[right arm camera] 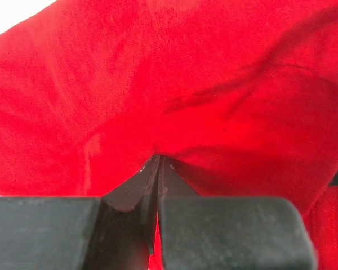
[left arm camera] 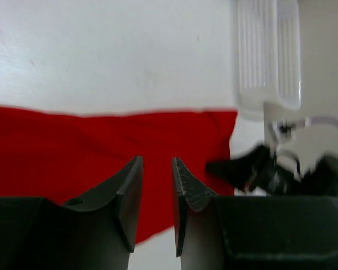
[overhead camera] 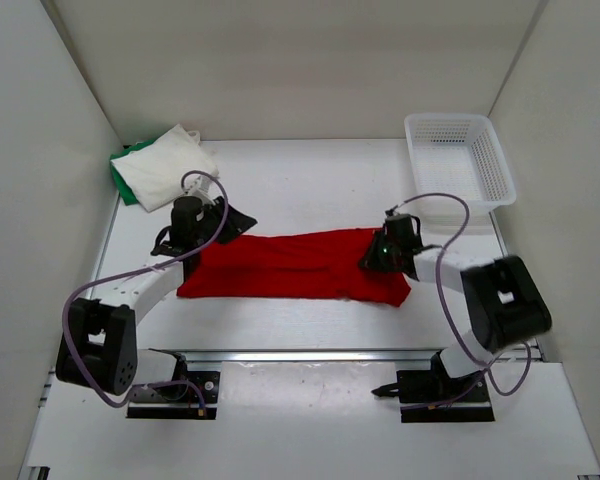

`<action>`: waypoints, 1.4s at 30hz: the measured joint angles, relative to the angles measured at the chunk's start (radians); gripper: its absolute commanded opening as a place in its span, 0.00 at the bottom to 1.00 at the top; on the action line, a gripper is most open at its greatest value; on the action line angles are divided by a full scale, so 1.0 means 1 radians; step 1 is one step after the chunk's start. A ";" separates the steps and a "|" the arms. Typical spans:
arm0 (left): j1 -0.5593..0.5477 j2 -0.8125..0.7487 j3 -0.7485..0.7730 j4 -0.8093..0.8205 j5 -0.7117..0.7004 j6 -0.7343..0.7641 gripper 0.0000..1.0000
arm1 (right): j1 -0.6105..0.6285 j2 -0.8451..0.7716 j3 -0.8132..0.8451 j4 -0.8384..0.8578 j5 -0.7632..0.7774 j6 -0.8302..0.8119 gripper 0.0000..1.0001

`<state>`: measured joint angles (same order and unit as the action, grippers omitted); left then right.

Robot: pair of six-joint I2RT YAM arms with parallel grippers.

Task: Fold and stack the t-shirts
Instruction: Rotate the tshirt 90 degrees

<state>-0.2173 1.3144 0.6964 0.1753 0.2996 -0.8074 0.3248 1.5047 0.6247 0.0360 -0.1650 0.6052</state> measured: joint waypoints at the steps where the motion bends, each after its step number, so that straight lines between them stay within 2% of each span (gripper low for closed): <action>1: -0.015 0.007 0.000 -0.016 0.016 0.006 0.36 | -0.006 0.065 0.058 0.004 -0.010 -0.002 0.00; 3: -0.032 0.018 -0.001 -0.046 0.049 0.012 0.37 | -0.019 0.212 0.215 -0.008 -0.050 -0.005 0.00; 5: -0.034 0.020 -0.003 -0.070 0.075 0.021 0.38 | -0.030 0.415 0.483 -0.068 -0.081 -0.026 0.00; 9: -0.014 0.002 -0.003 -0.124 0.105 0.046 0.46 | -0.032 0.887 1.227 -0.270 -0.140 -0.087 0.00; 12: 0.008 -0.034 -0.003 -0.173 0.109 0.071 0.49 | -0.014 1.099 1.684 -0.466 -0.122 -0.147 0.15; 14: 0.019 -0.063 -0.008 -0.192 0.109 0.085 0.51 | 0.010 1.042 1.656 -0.474 -0.105 -0.184 0.26; 15: 0.023 -0.076 -0.013 -0.196 0.111 0.089 0.51 | 0.024 0.946 1.539 -0.445 -0.093 -0.200 0.35; 16: 0.026 -0.085 -0.020 -0.198 0.118 0.094 0.49 | 0.042 0.830 1.408 -0.439 -0.082 -0.213 0.39; 18: 0.036 -0.097 -0.042 -0.199 0.132 0.098 0.42 | 0.088 0.568 1.142 -0.393 -0.074 -0.225 0.39; 21: 0.060 -0.121 -0.094 -0.211 0.143 0.105 0.31 | 0.165 0.258 0.873 -0.266 -0.094 -0.206 0.37; 24: 0.083 -0.157 -0.124 -0.254 0.137 0.121 0.27 | 0.259 0.130 0.686 -0.111 -0.117 -0.167 0.37; 26: 0.085 -0.182 -0.126 -0.273 0.131 0.136 0.27 | 0.309 0.155 0.642 -0.046 -0.135 -0.139 0.36; 28: 0.085 -0.209 -0.126 -0.284 0.129 0.148 0.27 | 0.350 0.261 0.638 -0.001 -0.139 -0.114 0.36; 33: 0.083 -0.249 -0.125 -0.308 0.118 0.175 0.31 | 0.403 0.503 0.636 -0.014 -0.097 -0.064 0.37; 37: 0.079 -0.264 -0.125 -0.318 0.105 0.189 0.32 | 0.413 0.530 0.654 0.001 -0.042 -0.028 0.41; 39: 0.077 -0.264 -0.126 -0.317 0.104 0.191 0.32 | 0.415 0.540 0.663 0.001 -0.021 -0.021 0.33; 42: 0.074 -0.261 -0.127 -0.316 0.103 0.191 0.32 | 0.414 0.570 0.687 0.000 -0.013 -0.002 0.04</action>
<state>-0.1436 1.0531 0.5694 -0.1406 0.4030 -0.6167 0.7383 2.0747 1.3117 0.0357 -0.1780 0.6029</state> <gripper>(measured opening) 0.316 0.169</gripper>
